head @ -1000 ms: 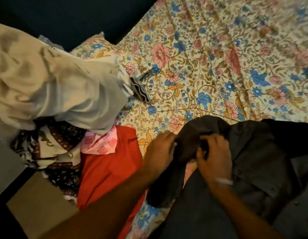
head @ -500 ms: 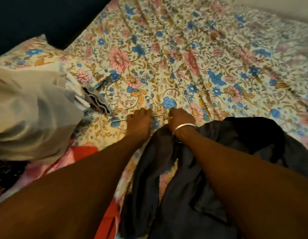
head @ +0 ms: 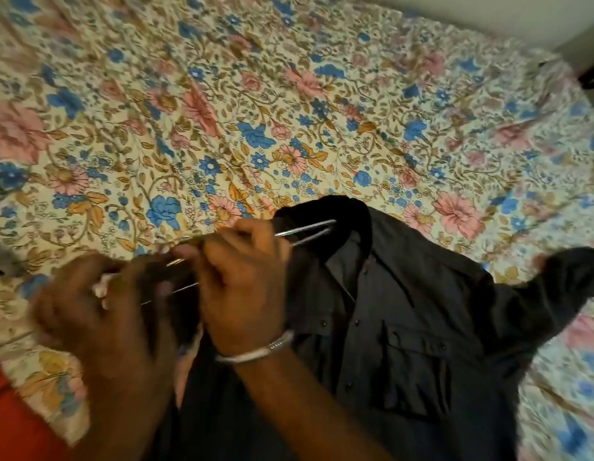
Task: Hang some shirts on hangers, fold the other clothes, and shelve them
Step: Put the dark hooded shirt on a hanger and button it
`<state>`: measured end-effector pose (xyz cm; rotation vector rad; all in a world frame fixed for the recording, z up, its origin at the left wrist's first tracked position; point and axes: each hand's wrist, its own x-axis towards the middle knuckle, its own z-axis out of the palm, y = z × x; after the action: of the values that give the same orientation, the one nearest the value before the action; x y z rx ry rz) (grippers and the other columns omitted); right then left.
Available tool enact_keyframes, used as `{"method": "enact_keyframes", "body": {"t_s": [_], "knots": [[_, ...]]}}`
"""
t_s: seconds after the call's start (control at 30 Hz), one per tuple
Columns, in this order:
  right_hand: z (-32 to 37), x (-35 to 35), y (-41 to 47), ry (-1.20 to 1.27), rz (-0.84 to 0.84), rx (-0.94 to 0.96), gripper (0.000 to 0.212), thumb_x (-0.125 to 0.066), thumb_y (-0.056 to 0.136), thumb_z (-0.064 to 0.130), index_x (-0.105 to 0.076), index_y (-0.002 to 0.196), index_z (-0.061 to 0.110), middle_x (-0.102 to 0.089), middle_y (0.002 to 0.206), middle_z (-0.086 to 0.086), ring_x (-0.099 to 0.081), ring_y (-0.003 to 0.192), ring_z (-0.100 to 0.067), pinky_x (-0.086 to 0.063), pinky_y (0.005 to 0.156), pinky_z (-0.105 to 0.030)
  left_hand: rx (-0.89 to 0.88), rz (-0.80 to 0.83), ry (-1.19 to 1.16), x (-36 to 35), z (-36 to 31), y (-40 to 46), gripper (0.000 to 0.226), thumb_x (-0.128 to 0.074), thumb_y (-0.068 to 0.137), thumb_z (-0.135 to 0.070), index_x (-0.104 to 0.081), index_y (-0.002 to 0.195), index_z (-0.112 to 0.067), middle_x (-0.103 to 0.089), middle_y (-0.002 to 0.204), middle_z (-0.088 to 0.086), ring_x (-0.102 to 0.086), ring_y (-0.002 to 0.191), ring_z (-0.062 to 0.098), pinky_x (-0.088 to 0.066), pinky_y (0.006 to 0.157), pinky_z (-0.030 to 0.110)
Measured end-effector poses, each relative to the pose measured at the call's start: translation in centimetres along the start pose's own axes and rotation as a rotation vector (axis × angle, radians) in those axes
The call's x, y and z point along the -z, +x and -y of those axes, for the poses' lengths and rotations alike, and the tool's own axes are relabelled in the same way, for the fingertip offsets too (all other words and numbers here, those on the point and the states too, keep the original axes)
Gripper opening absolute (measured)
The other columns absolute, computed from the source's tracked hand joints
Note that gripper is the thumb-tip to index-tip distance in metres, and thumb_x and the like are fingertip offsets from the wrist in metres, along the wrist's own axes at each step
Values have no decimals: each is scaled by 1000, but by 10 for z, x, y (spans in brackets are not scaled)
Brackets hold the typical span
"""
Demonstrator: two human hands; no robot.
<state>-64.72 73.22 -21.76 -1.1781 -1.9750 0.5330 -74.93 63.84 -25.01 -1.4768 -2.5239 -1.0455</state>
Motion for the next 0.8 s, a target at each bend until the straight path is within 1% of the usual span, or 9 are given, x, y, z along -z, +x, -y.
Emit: {"method": "enact_keyframes", "body": {"t_s": [0.07, 0.17, 0.23, 0.33, 0.4, 0.43, 0.63, 0.73, 0.8], "knots": [[-31, 40, -15, -113, -121, -92, 35, -50, 99, 43, -63, 74, 23, -59, 75, 11, -54, 87, -17, -36, 78, -39, -174, -43, -115, -3, -56, -31, 44, -60, 97, -27, -50, 135, -8, -37, 136, 19, -42, 132, 46, -37, 107, 64], [-96, 96, -42, -273, -231, -387, 39, -45, 101, 46, -62, 73, 24, -46, 59, 11, -51, 59, -18, -45, 72, -42, -212, 146, -174, -42, -98, -84, 45, -63, 93, -34, -51, 132, -16, -45, 134, 13, -49, 129, 36, -41, 106, 55], [-134, 125, -62, -331, -217, -624, 48, -41, 101, 54, -65, 73, 24, -45, 51, 8, -54, 53, -26, -51, 70, -45, -81, 329, -53, -74, -99, -104, 45, -53, 96, -51, -50, 131, -23, -43, 136, 8, -47, 127, 33, -38, 105, 56], [-170, 156, -87, -351, -189, -830, 48, -44, 99, 53, -73, 80, 21, -67, 69, -12, -64, 73, -39, -45, 67, -38, 304, 445, 86, -100, -67, -114, 67, -73, 85, -45, -47, 139, -14, -39, 144, 18, -42, 131, 41, -37, 106, 62], [-180, 169, -93, -324, -209, -875, 43, -48, 100, 49, -76, 83, 20, -70, 81, -17, -65, 83, -41, -40, 66, -35, 442, 411, 167, -99, -41, -105, 81, -79, 82, -43, -42, 143, -5, -43, 143, 25, -42, 132, 46, -37, 107, 60], [-183, 173, -95, -325, -219, -887, 42, -50, 100, 47, -77, 84, 20, -71, 84, -18, -65, 85, -41, -38, 66, -35, 417, 429, 219, -97, -33, -101, 80, -76, 84, -45, -42, 144, -4, -46, 142, 24, -44, 131, 45, -37, 107, 59], [-184, 182, -99, -335, -296, -865, 40, -52, 101, 45, -78, 82, 20, -72, 79, -13, -65, 80, -37, -44, 66, -35, 196, 567, 333, -91, -17, -96, 28, -72, 89, -20, -65, 116, -18, -67, 114, 12, -59, 114, 36, -38, 93, 54], [-183, 190, -101, -306, -348, -850, 37, -56, 101, 37, -76, 76, 18, -64, 64, -6, -63, 69, -32, -36, 63, -31, 219, 559, 384, -74, -2, -89, 27, -73, 87, -13, -66, 114, -16, -68, 104, 15, -61, 103, 38, -36, 89, 54], [-186, 199, -102, -297, -405, -830, 36, -55, 101, 37, -77, 79, 19, -65, 64, -6, -63, 66, -29, -39, 63, -30, 326, 516, 363, -60, -5, -85, 34, -75, 82, -6, -66, 113, -15, -64, 108, 16, -54, 109, 40, -35, 90, 58]]}}
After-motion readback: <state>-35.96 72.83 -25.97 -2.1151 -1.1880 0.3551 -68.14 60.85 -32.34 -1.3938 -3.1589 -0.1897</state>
